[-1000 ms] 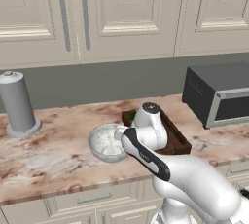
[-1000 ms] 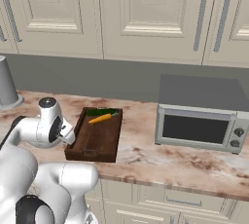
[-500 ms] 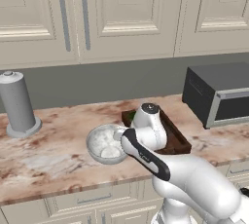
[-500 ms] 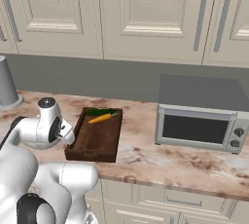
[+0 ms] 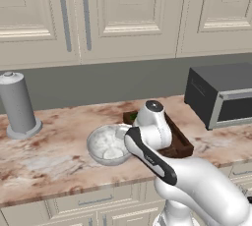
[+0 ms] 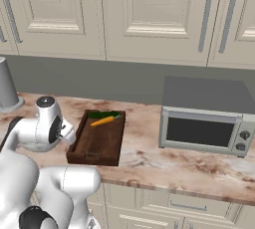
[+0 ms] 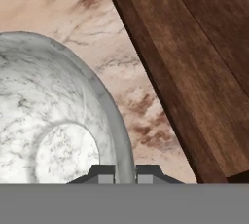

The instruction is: Place the two vegetables and bowl onto the tray for setting up a vegetable dip station.

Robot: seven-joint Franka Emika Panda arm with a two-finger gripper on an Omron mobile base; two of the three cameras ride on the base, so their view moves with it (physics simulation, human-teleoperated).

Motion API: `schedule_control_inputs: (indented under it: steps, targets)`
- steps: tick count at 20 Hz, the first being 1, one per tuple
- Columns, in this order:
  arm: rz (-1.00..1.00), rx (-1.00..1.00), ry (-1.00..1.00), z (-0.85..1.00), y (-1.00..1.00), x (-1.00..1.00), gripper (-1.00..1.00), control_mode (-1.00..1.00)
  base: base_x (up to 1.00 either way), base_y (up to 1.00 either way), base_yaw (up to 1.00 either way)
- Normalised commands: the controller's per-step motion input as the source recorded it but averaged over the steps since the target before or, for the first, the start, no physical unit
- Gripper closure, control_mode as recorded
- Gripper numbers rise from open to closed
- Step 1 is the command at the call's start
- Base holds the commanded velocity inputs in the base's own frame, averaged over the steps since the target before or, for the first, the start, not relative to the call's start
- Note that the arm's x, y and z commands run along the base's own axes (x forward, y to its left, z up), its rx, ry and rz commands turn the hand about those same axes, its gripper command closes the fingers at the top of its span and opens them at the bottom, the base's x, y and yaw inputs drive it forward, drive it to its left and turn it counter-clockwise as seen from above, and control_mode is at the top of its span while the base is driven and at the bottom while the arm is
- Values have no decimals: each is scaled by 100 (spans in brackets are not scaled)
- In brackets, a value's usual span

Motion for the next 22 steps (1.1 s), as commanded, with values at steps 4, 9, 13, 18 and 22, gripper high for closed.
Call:
schedule_control_inputs:
  steps: [4, 9, 13, 18, 22]
  targets:
    - [0, 0, 0, 46, -2, -2, 100, -100, 0, 0, 0]
    - [-5, 0, 0, 50, -19, 0, 100, -100, 0, 0, 0]
    - [-13, 0, 0, 44, -31, 0, 100, -100, 0, 0, 0]
    - [-15, 0, 0, 36, -38, 0, 100, -100, 0, 0, 0]
    - [-17, 1, 0, 23, -42, -3, 100, -100, 0, 0, 0]
